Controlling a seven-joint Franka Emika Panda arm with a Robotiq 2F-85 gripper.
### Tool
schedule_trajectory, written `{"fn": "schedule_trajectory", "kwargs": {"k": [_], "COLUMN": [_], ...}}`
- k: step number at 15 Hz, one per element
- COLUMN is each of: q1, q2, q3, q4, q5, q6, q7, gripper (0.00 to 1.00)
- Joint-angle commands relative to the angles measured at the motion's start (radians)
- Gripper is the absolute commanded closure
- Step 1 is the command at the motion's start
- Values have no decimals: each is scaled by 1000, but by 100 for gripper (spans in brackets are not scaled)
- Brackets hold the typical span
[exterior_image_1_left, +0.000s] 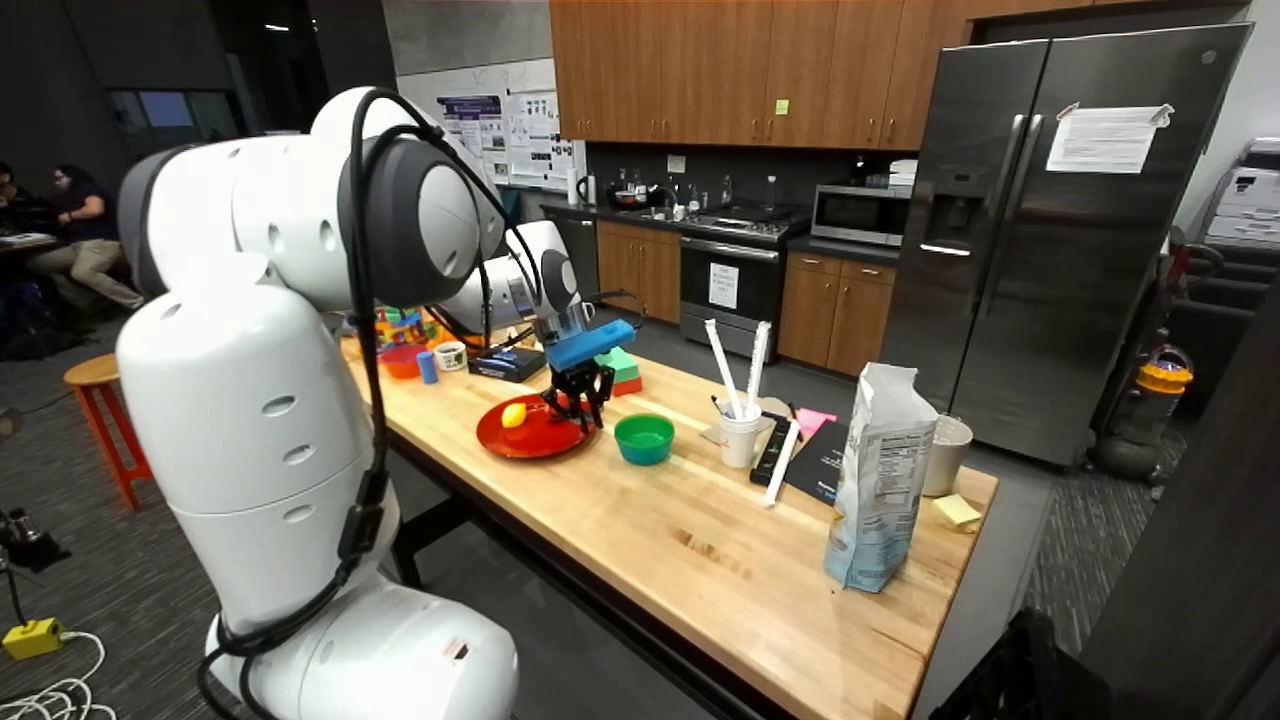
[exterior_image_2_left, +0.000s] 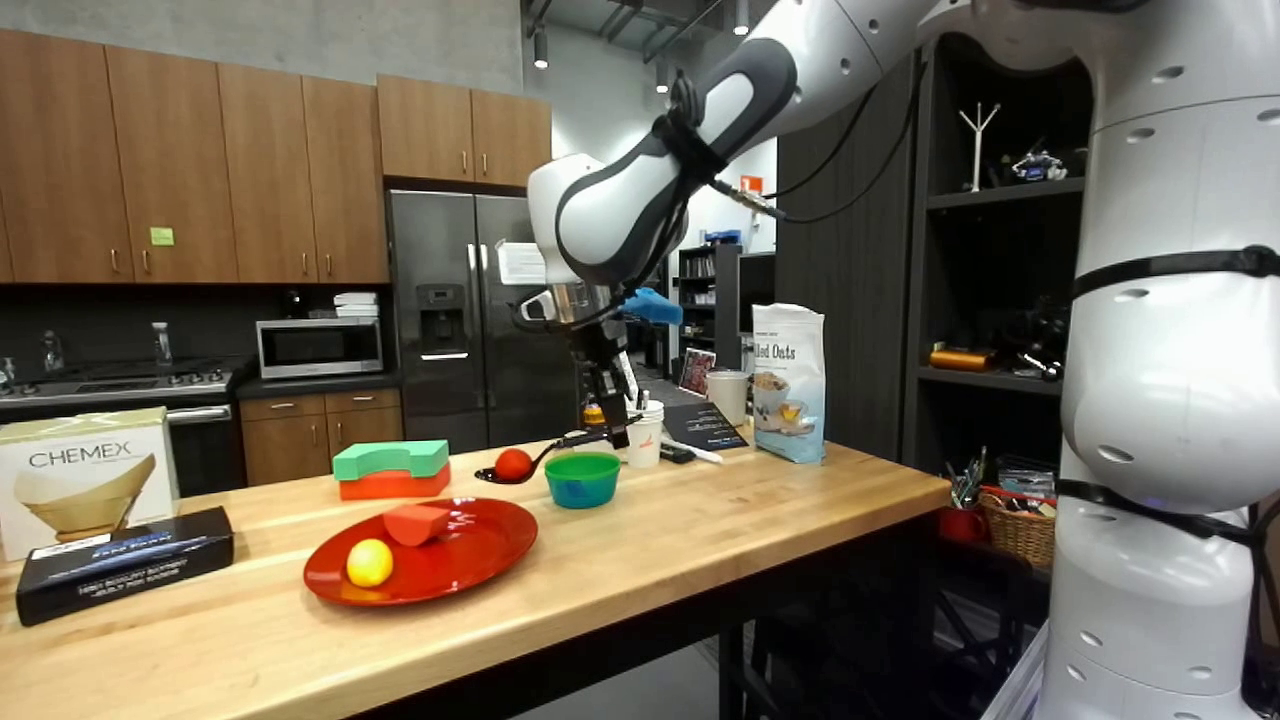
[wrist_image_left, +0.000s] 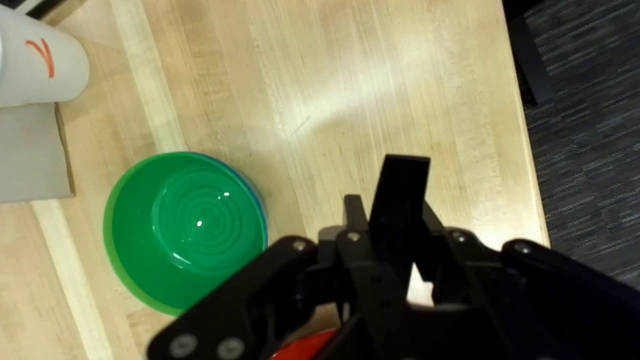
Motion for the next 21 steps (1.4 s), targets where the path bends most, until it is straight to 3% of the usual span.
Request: {"fn": "schedule_trajectory", "kwargs": {"k": [1, 13, 21], "q1": [-16, -59, -61], "q2": [-47, -94, -69], "q3": [-25, -85, -94], "q4": [-50, -96, -99], "q5": [-16, -86, -71], "q6": [5, -5, 2], "q7": [30, 134, 176], "gripper": [94, 94, 94]}}
